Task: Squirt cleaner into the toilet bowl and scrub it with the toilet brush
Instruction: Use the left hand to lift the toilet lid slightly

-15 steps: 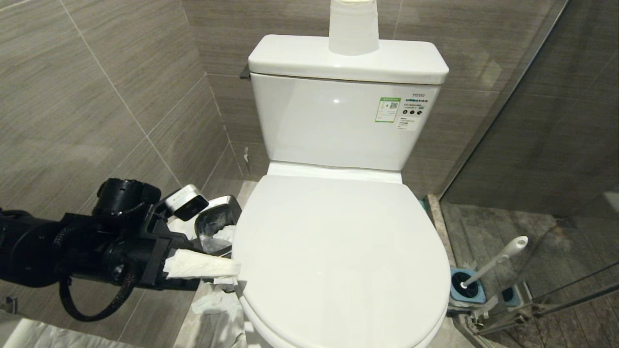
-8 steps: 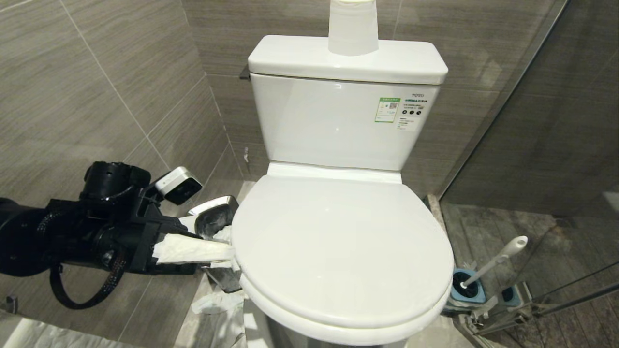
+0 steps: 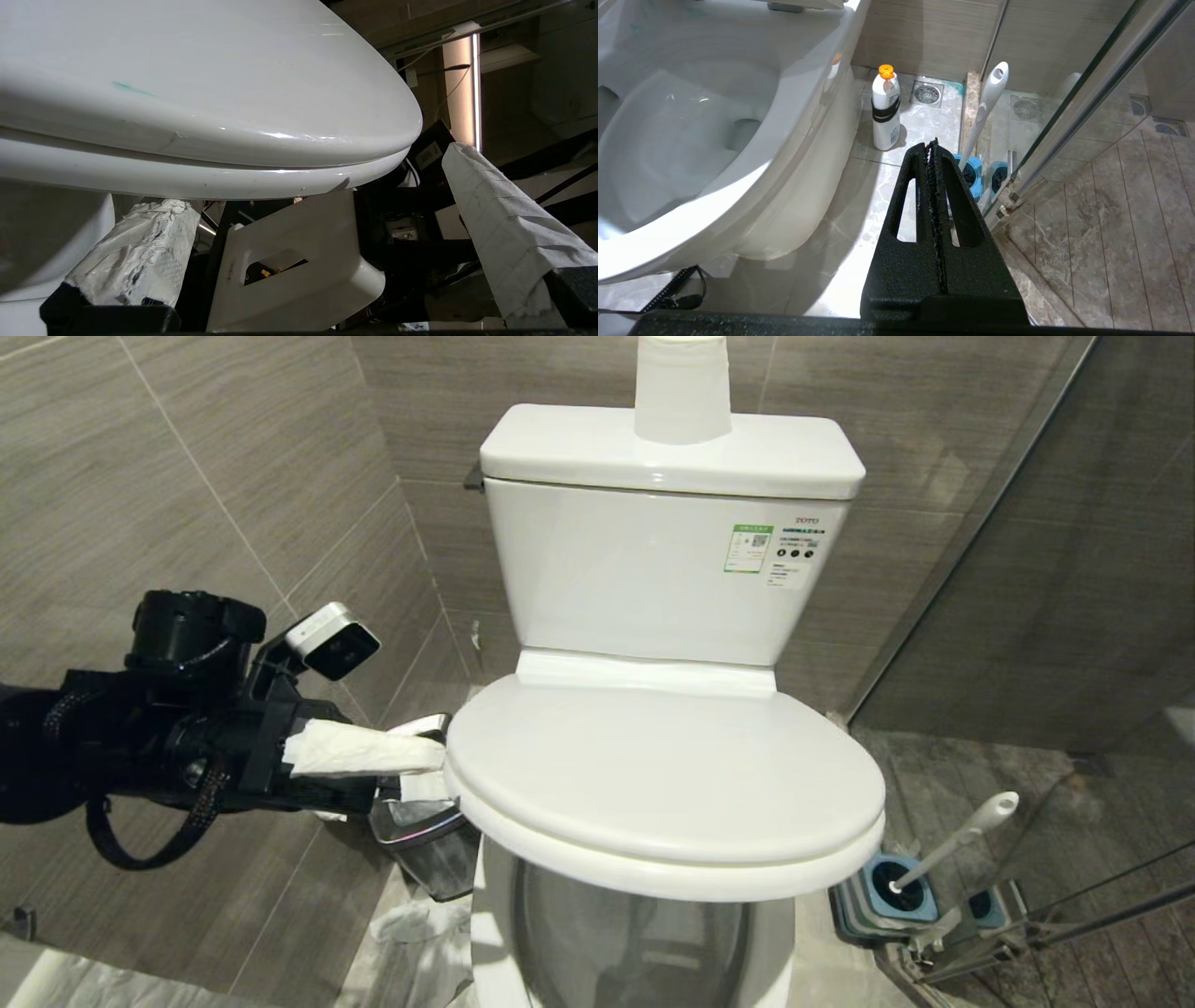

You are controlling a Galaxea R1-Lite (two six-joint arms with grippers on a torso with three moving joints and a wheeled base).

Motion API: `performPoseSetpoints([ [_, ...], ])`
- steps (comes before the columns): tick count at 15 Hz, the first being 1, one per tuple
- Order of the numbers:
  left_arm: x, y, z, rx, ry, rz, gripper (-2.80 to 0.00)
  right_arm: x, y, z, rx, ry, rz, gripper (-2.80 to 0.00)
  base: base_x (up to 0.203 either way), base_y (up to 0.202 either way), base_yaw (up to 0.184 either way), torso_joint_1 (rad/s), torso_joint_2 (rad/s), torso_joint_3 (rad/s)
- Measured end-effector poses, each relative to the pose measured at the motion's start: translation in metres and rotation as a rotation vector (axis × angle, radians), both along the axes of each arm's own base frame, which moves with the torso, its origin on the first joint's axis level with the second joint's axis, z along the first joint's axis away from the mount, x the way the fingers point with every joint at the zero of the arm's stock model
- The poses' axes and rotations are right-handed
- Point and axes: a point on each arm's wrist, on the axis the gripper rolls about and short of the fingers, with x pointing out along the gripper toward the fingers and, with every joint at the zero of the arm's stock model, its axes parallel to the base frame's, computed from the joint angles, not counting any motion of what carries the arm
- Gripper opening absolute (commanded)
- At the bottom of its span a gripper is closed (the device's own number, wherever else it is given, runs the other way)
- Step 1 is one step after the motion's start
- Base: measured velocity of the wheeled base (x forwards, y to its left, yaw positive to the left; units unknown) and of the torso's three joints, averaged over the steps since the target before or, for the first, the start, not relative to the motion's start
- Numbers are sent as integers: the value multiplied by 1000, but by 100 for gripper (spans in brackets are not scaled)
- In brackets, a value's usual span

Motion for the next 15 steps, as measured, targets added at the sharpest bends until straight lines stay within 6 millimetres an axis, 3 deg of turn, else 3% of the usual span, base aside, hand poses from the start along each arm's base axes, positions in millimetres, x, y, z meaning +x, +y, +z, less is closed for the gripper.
performPoseSetpoints([
  [15,52,-7,47,-32,-193,4,0,0,0,0,0,0,-1,-280,0,0,0,0,0,0],
])
